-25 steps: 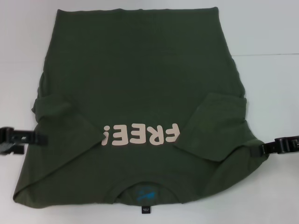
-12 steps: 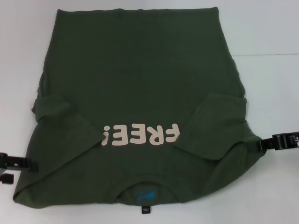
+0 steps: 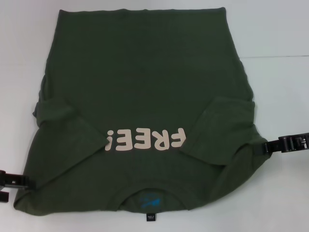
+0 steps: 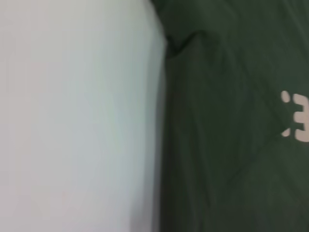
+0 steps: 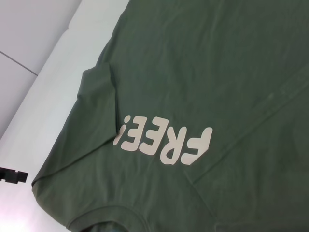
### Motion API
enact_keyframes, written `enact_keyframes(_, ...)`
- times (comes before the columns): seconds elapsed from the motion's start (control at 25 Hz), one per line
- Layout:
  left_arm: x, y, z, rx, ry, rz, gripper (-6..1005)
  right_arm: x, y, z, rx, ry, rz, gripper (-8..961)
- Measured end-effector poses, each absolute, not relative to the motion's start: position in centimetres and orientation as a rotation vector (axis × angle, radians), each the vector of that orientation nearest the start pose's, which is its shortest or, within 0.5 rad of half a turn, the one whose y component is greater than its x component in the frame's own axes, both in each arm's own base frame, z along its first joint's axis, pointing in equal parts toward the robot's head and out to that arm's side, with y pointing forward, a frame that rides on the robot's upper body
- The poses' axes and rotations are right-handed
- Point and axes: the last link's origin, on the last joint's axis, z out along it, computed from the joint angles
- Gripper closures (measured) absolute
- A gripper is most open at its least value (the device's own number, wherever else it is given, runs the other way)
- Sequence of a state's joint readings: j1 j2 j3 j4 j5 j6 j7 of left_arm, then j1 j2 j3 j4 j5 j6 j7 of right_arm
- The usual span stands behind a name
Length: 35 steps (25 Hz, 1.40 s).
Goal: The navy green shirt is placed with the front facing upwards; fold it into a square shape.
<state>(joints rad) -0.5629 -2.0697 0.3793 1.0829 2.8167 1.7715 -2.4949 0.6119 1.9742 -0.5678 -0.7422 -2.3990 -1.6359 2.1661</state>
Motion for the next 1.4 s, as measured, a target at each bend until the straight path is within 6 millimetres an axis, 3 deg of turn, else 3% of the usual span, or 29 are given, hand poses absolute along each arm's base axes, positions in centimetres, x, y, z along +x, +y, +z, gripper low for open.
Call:
enact_keyframes(0.84, -33.8, 30.1, 7.3, -1.997, -1.997, 0.028, 193, 29.0, 34.2, 4.8, -2.5, 1.6, 0.314, 919)
enact_keyframes(1.4, -33.4, 30.6, 6.5, -2.041, -2.007, 0.017, 202, 29.0, 34.2, 4.8, -2.5, 1.602, 0.314, 919)
